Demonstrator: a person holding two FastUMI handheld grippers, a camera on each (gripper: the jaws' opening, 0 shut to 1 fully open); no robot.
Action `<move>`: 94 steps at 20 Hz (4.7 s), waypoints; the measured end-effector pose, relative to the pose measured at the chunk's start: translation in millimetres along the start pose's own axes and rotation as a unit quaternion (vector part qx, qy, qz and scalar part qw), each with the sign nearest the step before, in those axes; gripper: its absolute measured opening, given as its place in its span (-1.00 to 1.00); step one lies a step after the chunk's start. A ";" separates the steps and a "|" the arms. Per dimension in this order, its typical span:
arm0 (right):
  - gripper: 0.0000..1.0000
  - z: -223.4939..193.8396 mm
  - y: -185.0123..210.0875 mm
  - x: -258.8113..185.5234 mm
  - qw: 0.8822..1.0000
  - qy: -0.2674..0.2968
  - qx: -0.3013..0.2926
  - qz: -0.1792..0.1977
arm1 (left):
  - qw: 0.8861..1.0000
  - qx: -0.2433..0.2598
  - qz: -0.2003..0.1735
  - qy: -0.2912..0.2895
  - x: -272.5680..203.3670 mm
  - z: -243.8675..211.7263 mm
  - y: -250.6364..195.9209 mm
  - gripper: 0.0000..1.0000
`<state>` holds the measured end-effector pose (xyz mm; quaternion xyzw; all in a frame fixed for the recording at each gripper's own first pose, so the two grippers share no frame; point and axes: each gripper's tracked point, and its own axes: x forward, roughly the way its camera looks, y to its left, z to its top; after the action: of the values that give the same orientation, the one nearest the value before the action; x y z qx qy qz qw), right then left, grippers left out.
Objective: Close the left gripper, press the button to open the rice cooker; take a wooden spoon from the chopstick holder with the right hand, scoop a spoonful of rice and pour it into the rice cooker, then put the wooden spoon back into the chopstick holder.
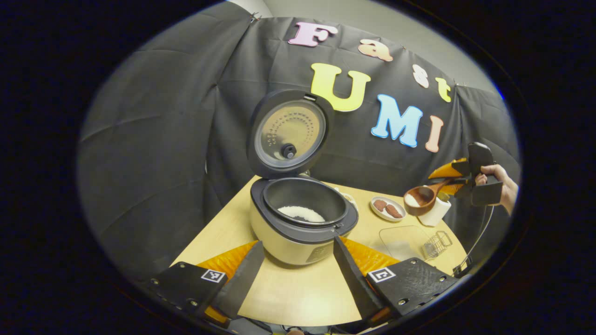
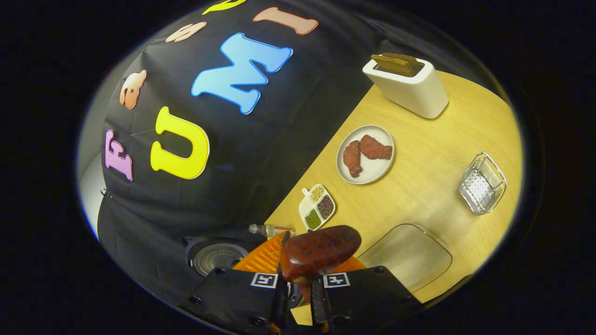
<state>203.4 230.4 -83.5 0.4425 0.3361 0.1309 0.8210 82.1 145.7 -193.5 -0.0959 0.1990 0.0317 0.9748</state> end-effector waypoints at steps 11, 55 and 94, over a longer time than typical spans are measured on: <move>-0.58 -69.7 109.4 77.3 0.992 0.088 -0.044 0.082 | 0.999 -0.035 0.038 -0.002 -4.0 -9.4 32.3 0.90; -0.58 -207.7 193.1 146.2 0.756 0.004 -0.631 0.173 | 0.994 -0.049 0.101 0.001 -42.2 -30.7 65.6 0.90; -0.58 90.3 -18.9 -84.4 0.838 -0.182 -0.515 0.006 | 0.999 0.023 -0.018 -0.034 31.7 57.6 -146.5 0.86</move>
<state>199.7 118.6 -27.6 -0.0259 0.0620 0.2069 0.9761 147.9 14.4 -128.5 -0.0757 0.1648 0.0129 0.9833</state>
